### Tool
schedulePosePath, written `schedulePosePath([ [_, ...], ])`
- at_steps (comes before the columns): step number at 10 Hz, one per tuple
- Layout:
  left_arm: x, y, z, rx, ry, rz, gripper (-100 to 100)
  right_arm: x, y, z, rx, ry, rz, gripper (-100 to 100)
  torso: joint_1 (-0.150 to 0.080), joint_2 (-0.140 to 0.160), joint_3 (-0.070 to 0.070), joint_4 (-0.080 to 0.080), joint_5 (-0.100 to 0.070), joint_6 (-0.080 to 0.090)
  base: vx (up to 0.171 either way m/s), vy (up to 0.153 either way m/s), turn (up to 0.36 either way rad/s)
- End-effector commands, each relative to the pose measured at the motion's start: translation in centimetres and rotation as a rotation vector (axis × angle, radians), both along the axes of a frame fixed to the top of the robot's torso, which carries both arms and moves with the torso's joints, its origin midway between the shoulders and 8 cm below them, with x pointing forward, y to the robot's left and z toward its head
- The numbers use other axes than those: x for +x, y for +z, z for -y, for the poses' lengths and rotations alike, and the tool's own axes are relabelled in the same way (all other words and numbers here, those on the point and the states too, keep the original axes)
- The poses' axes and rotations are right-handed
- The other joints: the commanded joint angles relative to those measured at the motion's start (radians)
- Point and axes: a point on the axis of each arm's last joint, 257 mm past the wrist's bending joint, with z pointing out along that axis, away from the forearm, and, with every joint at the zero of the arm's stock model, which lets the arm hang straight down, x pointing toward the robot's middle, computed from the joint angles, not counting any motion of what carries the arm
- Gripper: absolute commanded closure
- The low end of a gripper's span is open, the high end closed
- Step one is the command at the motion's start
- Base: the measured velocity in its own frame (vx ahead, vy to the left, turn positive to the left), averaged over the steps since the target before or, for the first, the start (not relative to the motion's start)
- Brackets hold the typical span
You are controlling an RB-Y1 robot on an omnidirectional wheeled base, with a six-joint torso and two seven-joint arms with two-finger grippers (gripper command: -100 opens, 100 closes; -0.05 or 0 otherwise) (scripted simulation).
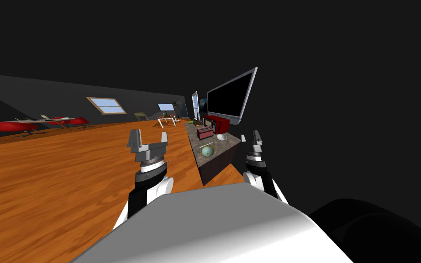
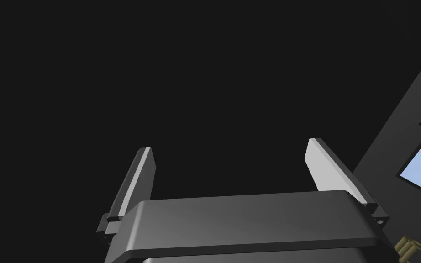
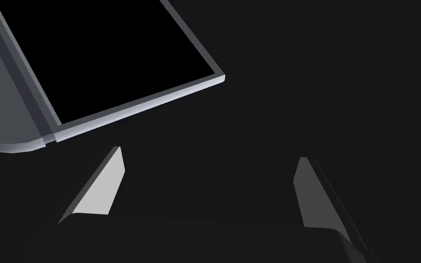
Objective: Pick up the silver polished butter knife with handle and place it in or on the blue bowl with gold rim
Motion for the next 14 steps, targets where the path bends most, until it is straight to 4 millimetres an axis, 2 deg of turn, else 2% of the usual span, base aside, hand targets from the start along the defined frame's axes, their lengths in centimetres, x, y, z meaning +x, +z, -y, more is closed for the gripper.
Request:
schedulePosePath([
  [1, 0.0, 0.0, 0.0, 0.000, 0.000, 0.000, 0, 0.4, -0.3, 0.0, -0.023, 0.009, -0.019, -100, 0.000, 0.000, 0.000, 0.000, 0.000, 0.000, 0.006, 0.103, -0.026],
  [4, 0.0, 0.0, 0.0, 0.000, 0.000, 0.000, 0, 1.3, -1.4, 0.3, -0.058, 0.015, -0.066, -100, 0.016, 0.000, 0.000, 0.000, 0.004, 0.000, -0.004, 0.238, -0.044],
  [8, 0.0, 0.0, 0.0, 0.000, 0.000, 0.000, 0, 3.2, -4.4, 1.9, -0.116, 0.009, -0.183, -100, 0.020, -0.001, 0.000, 0.000, 0.005, 0.000, 0.015, 0.278, -0.052],
  [9, 0.0, 0.0, 0.0, 0.000, 0.000, 0.000, 0, 3.2, -4.4, 1.9, -0.116, 0.009, -0.183, -100, 0.020, -0.003, -0.002, -0.001, 0.005, 0.000, 0.009, 0.234, -0.011],
  [11, 0.0, 0.0, 0.0, 0.000, 0.000, 0.000, 0, 4.2, -6.7, 3.2, -0.149, 0.000, -0.266, -100, 0.017, 0.001, 0.001, 0.000, 0.004, 0.000, 0.008, 0.282, -0.029],
  [14, 0.0, 0.0, 0.0, -0.001, 0.000, 0.000, 0, 5.4, -11.4, 6.0, -0.198, -0.027, -0.425, -100, 0.025, -0.005, -0.003, -0.001, 0.006, 0.000, 0.077, 0.369, -0.035],
])
